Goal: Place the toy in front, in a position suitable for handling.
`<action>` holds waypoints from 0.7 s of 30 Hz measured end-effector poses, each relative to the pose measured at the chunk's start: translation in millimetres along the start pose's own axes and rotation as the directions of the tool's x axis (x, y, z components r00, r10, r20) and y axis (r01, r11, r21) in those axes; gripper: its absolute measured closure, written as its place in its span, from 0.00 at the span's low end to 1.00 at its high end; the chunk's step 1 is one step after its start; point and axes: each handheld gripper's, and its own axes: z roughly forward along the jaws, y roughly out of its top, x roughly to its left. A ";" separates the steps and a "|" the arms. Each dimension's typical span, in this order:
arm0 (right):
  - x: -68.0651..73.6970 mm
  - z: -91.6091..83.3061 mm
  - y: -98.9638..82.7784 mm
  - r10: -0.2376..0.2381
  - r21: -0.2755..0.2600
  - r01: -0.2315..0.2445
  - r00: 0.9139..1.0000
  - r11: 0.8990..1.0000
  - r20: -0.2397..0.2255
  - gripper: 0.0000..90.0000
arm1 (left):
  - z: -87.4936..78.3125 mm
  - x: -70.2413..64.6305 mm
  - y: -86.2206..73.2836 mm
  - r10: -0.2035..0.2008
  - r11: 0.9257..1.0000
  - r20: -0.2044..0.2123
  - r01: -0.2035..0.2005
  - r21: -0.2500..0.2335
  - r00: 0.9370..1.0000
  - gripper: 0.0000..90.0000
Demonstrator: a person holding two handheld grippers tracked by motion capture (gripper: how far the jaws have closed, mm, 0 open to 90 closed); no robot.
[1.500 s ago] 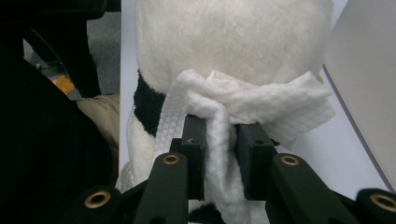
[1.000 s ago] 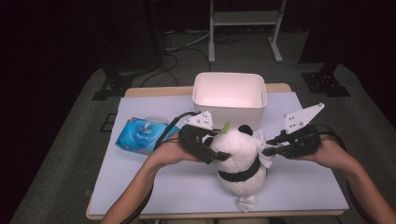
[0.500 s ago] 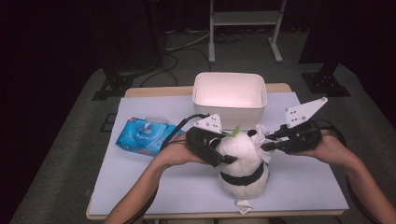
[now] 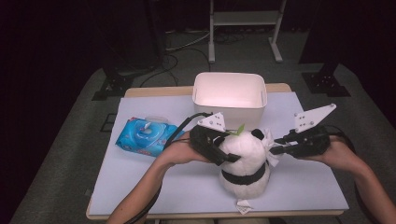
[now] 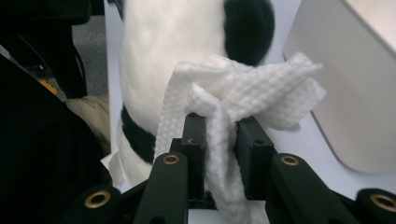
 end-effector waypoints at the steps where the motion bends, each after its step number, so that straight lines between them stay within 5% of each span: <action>1: 0.8 -1.3 2.8 -0.004 -0.005 0.004 1.000 1.000 -0.001 0.83 | 1.6 -0.6 1.2 0.002 1.000 0.001 -0.002 0.000 1.000 0.25; 13: 6.8 -1.9 49.6 -0.104 0.049 0.103 0.995 0.993 0.003 0.83 | 8.4 -3.2 10.1 0.017 1.000 0.003 -0.017 0.022 1.000 0.25; 21: 4.1 3.5 47.0 -0.083 0.079 0.083 0.997 0.993 -0.009 0.83 | 8.6 -2.3 8.6 0.004 1.000 0.007 -0.005 0.024 1.000 0.23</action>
